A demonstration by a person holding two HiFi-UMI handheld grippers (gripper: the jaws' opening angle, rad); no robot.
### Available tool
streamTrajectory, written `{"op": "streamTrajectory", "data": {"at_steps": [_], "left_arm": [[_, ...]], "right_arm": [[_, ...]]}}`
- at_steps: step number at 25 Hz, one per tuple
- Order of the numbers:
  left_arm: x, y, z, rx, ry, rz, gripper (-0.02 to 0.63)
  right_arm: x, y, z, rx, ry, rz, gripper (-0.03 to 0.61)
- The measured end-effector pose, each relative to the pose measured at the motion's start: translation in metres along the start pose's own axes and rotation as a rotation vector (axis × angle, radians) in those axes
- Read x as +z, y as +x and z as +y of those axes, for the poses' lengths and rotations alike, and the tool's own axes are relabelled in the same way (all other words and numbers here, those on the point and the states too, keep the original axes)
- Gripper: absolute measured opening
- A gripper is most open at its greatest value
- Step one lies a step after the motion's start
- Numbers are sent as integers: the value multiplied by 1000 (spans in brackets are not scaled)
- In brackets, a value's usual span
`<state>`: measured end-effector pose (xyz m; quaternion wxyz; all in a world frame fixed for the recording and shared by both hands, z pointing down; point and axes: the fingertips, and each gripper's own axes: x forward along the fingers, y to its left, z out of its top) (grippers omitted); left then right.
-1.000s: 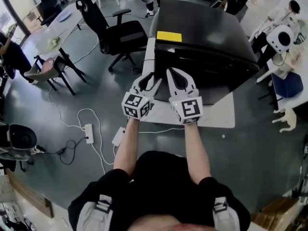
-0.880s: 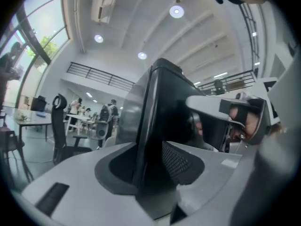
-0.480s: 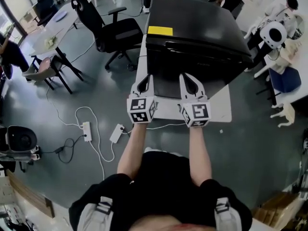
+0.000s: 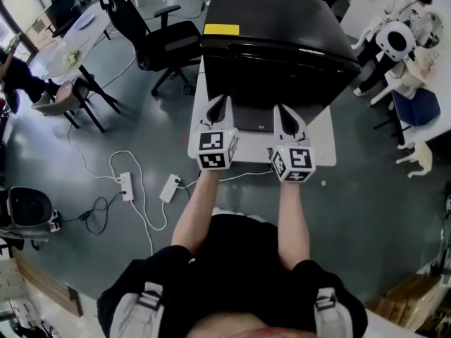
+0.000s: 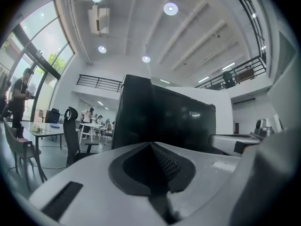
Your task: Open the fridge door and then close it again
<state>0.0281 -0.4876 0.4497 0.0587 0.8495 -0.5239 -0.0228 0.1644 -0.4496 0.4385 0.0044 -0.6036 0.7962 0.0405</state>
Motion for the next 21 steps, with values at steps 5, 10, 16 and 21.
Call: {"op": "streamTrajectory", "data": {"at_steps": [5, 10, 16, 21], "left_arm": [[8, -8, -12, -14, 8, -18, 0], [8, -12, -16, -13, 3, -20, 0], [8, -12, -20, -10, 9, -22, 0], [10, -13, -30, -21, 23, -26, 0]], "right_arm": [[-3, -7, -2, -9, 9, 22, -6], [-1, -8, -1, 4, 9, 15, -6], [2, -8, -2, 14, 5, 4, -6], [1, -10, -7, 14, 11, 15, -6]]}}
